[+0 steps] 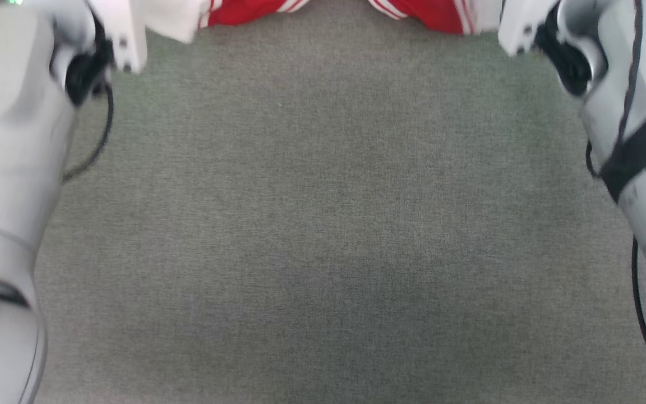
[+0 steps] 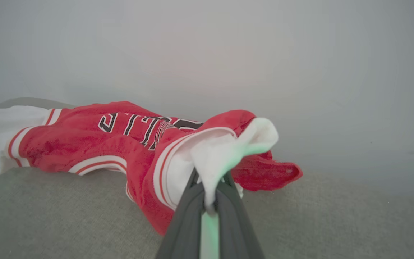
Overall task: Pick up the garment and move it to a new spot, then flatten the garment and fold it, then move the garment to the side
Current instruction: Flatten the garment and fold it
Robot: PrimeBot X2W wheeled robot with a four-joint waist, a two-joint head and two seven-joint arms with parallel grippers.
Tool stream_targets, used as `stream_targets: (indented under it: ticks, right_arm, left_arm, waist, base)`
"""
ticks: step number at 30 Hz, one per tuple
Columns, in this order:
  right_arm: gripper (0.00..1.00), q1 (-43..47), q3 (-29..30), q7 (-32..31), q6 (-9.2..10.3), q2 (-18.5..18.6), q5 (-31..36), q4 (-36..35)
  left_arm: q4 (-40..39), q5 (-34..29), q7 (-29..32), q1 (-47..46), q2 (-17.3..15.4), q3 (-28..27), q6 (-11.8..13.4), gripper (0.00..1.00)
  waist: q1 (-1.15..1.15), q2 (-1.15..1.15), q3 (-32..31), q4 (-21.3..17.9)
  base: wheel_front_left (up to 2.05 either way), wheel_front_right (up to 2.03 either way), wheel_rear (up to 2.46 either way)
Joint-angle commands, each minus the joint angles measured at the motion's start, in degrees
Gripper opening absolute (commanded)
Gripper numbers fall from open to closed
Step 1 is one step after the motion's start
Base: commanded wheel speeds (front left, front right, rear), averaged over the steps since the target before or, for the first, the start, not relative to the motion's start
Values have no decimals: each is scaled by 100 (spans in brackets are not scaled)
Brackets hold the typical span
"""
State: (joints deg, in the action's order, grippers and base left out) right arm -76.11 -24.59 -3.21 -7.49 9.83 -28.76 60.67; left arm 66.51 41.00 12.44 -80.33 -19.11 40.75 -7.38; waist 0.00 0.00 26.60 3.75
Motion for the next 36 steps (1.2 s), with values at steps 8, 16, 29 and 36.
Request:
stream_targets:
  ticks: [8,16,29,36]
  right_arm:
    - [0,1551,-717,-1216,-1,965,-1471,-1651]
    - [0,2777,-748,-1975,-1,1686,-2023,-2817]
    - [0,5313,125,-2961,-1,2172,-2060,-4702]
    - [0,6580,855,-3375,-1,1967,-1643,-5636]
  left_arm:
    - [-810,644,1053,1267,-598,292,0,0]
    - [-1633,858,1397,2276,-1115,286,160,0]
    - [-4998,1485,1815,5135,-2383,121,1691,0]
    - [-6379,1752,1710,6346,-2824,24,2470,0]
  waist:
    - [0,0,-444,44]
    - [0,0,-765,17]
    - [0,0,-1217,1]
    - [0,0,-1289,-1]
  base:
    - [0,0,0]
    - [0,0,0]
    - [0,0,0]
    - [0,0,0]
